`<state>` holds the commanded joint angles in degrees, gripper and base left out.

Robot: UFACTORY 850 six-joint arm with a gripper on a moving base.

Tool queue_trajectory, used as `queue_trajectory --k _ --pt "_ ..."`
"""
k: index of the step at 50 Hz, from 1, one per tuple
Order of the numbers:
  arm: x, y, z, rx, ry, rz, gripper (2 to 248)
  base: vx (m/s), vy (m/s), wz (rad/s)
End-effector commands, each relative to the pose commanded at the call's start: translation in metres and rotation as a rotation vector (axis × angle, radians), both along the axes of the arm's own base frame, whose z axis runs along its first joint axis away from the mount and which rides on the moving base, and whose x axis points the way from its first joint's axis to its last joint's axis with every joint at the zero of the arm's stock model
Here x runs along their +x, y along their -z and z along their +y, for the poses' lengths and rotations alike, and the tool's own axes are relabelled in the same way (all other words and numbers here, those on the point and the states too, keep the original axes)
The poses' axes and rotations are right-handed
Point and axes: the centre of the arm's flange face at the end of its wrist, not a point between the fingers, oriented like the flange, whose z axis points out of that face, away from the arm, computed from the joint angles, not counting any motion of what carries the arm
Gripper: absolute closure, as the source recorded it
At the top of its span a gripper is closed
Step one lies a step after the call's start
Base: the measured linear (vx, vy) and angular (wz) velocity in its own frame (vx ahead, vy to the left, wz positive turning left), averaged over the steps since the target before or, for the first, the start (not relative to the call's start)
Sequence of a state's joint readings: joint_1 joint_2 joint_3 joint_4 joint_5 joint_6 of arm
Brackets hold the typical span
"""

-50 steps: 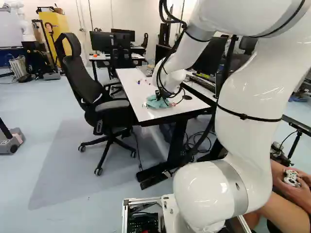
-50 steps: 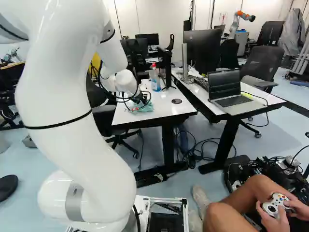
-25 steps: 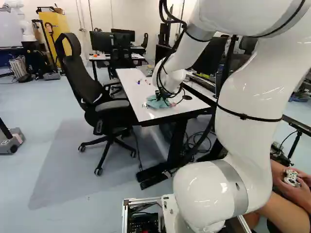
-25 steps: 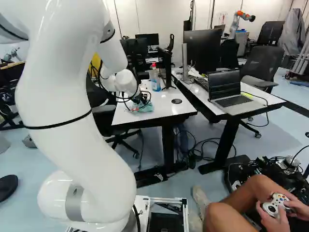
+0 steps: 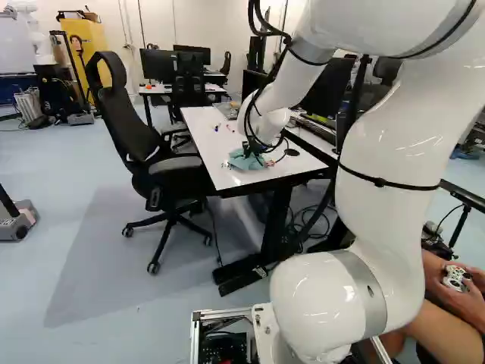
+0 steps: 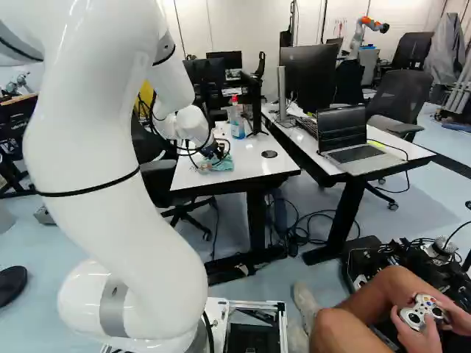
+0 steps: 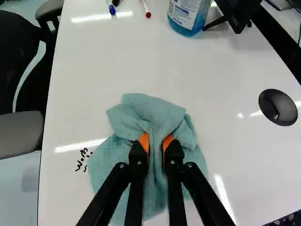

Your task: Clean the table with the green towel

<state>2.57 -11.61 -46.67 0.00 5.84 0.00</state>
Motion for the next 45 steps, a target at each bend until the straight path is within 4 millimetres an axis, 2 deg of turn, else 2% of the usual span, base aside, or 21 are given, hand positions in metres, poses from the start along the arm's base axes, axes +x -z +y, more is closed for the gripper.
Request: queue_trajectory --k 30,45 --pt "0.001 0.000 0.001 0.000 -0.002 -0.002 199 0.000 0.000 0.000" --pt "0.011 0.000 0.014 0.000 -0.025 -0.006 199 0.000 0.000 0.000"
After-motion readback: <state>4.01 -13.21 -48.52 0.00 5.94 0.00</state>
